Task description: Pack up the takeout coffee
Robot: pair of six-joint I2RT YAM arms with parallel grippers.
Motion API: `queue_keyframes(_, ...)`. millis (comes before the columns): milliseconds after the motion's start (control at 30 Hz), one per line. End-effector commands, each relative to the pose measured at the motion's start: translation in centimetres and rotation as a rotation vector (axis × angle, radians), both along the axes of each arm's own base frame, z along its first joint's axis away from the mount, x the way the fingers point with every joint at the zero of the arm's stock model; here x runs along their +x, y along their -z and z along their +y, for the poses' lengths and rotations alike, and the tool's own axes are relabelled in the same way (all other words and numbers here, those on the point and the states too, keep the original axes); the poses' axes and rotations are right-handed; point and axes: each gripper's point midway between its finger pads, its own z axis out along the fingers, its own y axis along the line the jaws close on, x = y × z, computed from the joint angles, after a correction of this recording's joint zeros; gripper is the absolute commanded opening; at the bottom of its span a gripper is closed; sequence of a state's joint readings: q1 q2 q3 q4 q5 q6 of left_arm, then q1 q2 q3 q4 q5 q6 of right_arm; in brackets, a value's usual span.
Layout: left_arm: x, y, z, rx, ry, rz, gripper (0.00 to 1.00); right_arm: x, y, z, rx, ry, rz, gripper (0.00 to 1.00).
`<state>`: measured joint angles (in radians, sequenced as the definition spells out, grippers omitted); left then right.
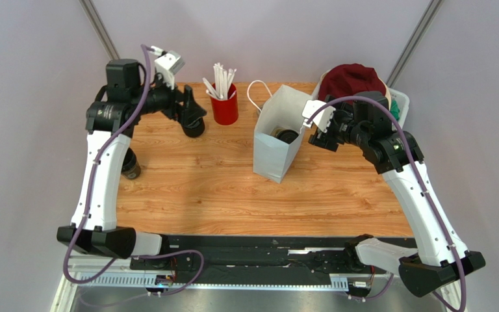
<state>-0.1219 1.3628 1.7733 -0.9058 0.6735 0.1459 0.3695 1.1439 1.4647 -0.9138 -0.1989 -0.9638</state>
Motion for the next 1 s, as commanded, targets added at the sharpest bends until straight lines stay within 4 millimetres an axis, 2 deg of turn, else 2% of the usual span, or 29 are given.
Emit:
queue_keyframes(0,-2.4,1.9,2.7,0.02,-0.017,-0.002,0.97,1.8,-1.7,0.0,-0.036,-0.013,-0.105,0.73)
queue_keyframes(33,-2.6,2.3,3.0,0.021,-0.023,-0.003,0.97,2.0,-1.8,0.0,-0.036,-0.014,-0.11,0.71)
queue_keyframes(67,-2.9,3.6,3.1,0.02,-0.025,0.024,0.97,2.1,-1.8,0.0,-0.04,-0.012,-0.114,0.71)
queue_keyframes(100,-3.2,3.5,3.7,0.017,-0.044,0.006,0.97,2.3,-1.7,0.0,-0.047,-0.014,-0.118,0.68)
queue_keyframes(200,-3.5,4.8,4.0,0.021,-0.049,0.031,0.97,2.7,-1.6,0.2,-0.052,-0.02,-0.124,0.6)
queue_keyframes(267,-3.4,5.3,4.1,0.025,-0.055,0.04,0.98,2.9,-1.2,0.5,-0.053,-0.03,-0.108,0.45)
queue_keyframes(300,-3.4,5.3,4.1,0.025,-0.057,0.036,0.98,2.9,-1.0,0.7,-0.05,-0.035,-0.096,0.24)
queue_keyframes(400,-3.4,5.2,4.3,0.019,-0.069,0.031,0.98,1.9,-0.6,1.3,-0.026,-0.068,-0.051,0.0)
queue_keyframes(500,-3.4,5.1,4.4,0.014,-0.075,0.024,0.98,0.1,-0.7,1.7,0.009,-0.089,-0.013,0.0)
queue_keyframes(700,-3.4,5.5,4.4,0.005,-0.08,0.028,0.98,-3.2,-1.6,3.8,0.098,-0.135,0.081,0.0)
queue_keyframes(833,-3.4,5.4,4.4,0.006,-0.087,0.025,0.98,-4.0,-1.9,5.4,0.153,-0.081,0.127,0.0)
queue_keyframes(867,-3.4,5.4,4.4,0.005,-0.089,0.025,0.98,-4.3,-1.9,6.3,0.156,-0.092,0.129,0.0)
queue_keyframes(933,-3.4,5.4,4.5,0.007,-0.091,0.025,0.98,-4.1,-1.7,6.9,0.152,-0.058,0.13,0.0)
queue_keyframes(967,-3.4,5.5,4.5,0.008,-0.094,0.026,0.98,-4.6,-1.8,7.8,0.168,-0.064,0.143,0.0)
